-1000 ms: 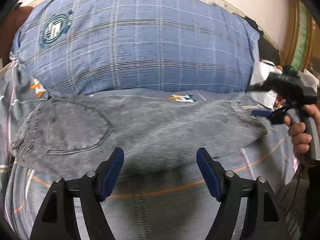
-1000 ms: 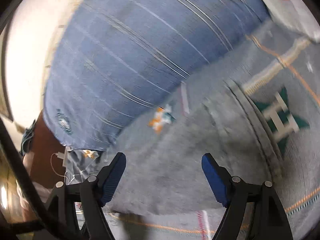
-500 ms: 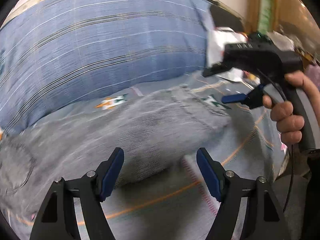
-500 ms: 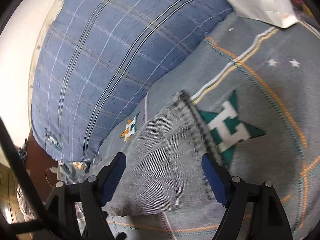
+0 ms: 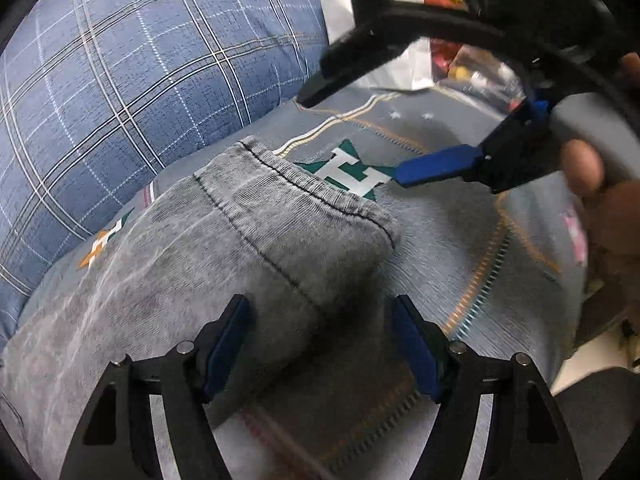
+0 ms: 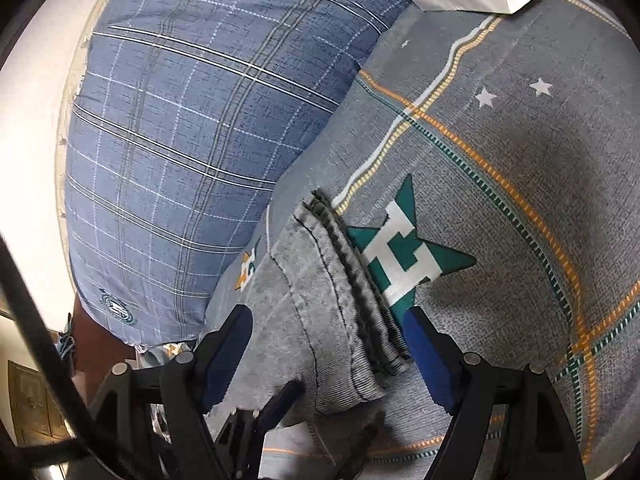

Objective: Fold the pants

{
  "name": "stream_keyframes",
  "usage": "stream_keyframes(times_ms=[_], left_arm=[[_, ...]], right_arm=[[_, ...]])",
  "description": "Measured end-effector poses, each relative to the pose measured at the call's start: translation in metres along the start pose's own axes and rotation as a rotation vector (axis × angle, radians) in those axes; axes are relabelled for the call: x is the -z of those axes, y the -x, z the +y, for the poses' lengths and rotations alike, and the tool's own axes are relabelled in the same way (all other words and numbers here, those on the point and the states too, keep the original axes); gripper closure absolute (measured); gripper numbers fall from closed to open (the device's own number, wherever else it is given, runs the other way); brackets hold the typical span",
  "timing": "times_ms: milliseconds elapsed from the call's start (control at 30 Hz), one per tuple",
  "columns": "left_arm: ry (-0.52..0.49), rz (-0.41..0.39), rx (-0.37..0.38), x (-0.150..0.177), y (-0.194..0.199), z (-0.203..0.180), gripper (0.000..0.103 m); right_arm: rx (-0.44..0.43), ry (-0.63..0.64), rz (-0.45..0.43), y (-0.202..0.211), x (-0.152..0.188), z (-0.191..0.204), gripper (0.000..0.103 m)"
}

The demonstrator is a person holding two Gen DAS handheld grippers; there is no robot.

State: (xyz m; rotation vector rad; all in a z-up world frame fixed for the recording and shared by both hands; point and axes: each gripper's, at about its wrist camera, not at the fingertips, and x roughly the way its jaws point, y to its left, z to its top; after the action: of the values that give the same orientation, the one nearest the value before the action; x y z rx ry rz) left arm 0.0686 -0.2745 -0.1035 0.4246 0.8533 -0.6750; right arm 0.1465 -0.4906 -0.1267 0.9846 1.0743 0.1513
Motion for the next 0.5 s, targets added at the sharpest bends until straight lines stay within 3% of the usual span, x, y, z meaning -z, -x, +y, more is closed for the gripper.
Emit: stream_keyframes(times_ms=[67, 200, 267, 333, 400, 500], left_arm=[[-0.016, 0.014, -0.024, -0.005, -0.008, -0.005, 0.045], [0.053, 0.03, -0.004, -0.019, -0.016, 0.0, 0.053], [0.108, 0.037, 0.012, -0.024, -0.017, 0.01, 0.071], [0.182, 0.045, 0.04, -0.026, -0.017, 0.025, 0.084], [0.309, 0.045, 0.148, -0.025, -0.013, 0.045, 0.086], [0.381, 0.034, 0.21, -0.023, -0.01, 0.057, 0.087]], right_arm=[[-0.016, -0.022, 0.015, -0.003, -0.001, -0.003, 0.023], [-0.046, -0.078, 0.026, -0.003, -0.003, -0.014, 0.023], [-0.076, -0.107, 0.039, -0.005, -0.004, -0.018, 0.023], [-0.105, -0.126, 0.064, -0.009, -0.003, -0.021, 0.023], [-0.147, -0.148, 0.085, -0.014, -0.003, -0.023, 0.023], [-0.165, -0.162, 0.119, -0.024, -0.002, -0.022, 0.023]])
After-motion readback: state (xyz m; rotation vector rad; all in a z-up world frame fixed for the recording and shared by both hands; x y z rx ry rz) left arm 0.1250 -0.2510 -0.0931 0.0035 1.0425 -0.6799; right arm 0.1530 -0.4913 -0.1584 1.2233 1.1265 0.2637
